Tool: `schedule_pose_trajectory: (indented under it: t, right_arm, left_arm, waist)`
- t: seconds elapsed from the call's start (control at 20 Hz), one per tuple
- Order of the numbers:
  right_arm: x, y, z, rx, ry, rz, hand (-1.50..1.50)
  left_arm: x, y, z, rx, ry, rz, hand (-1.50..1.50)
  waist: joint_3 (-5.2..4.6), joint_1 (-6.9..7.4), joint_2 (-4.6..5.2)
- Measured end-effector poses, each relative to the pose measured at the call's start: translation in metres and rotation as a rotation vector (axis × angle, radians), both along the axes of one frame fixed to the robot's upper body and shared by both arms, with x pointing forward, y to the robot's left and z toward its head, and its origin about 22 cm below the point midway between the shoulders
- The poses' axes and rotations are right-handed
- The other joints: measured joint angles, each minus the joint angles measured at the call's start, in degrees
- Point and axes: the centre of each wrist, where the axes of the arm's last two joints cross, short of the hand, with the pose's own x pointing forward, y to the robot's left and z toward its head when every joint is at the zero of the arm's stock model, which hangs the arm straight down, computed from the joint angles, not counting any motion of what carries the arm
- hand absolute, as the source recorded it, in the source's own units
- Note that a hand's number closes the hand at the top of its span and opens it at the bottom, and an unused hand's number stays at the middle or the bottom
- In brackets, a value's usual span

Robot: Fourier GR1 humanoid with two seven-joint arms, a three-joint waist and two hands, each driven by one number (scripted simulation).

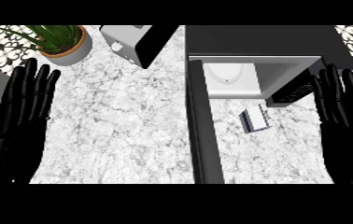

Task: Pick up the milk, place it into the microwave and close the microwave

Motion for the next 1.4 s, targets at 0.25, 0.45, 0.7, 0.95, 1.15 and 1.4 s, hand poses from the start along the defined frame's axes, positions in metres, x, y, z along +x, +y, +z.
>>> schedule_pose_trajectory:
  t: [0.25, 0.45, 0.7, 0.95, 1.15, 1.4]
  right_arm:
    - [-0.002, -0.015, -0.001, -0.026, -0.011, 0.025, -1.50]
    - [-0.005, -0.020, -0.007, -0.028, 0.050, 0.084, -1.50]
    - [-0.017, -0.023, -0.020, -0.020, 0.100, 0.119, -1.50]
    - [-0.019, -0.028, -0.036, -0.016, 0.137, 0.113, -1.50]
    - [-0.023, -0.032, -0.053, -0.016, 0.160, 0.103, -1.50]
    - [-0.020, -0.032, -0.076, 0.005, 0.190, 0.102, -1.50]
  left_arm:
    - [-0.011, -0.015, -0.013, -0.028, 0.043, 0.025, -1.50]
    - [-0.024, -0.026, -0.023, -0.176, 0.121, 0.044, -1.50]
    - [-0.053, -0.039, -0.041, -0.280, 0.177, 0.059, -1.50]
    - [-0.077, -0.052, -0.057, -0.318, 0.192, 0.055, -1.50]
    - [-0.094, -0.052, -0.067, -0.316, 0.194, 0.051, -1.50]
    - [-0.108, -0.048, -0.070, -0.319, 0.200, 0.050, -1.50]
  waist:
    - [0.22, 0.00, -1.54]
    - [0.24, 0.18, -1.94]
    - [0.28, 0.19, -2.15]
    - [0.28, 0.28, -2.19]
    - [0.28, 0.28, -2.19]
    - [0.28, 0.31, -2.19]
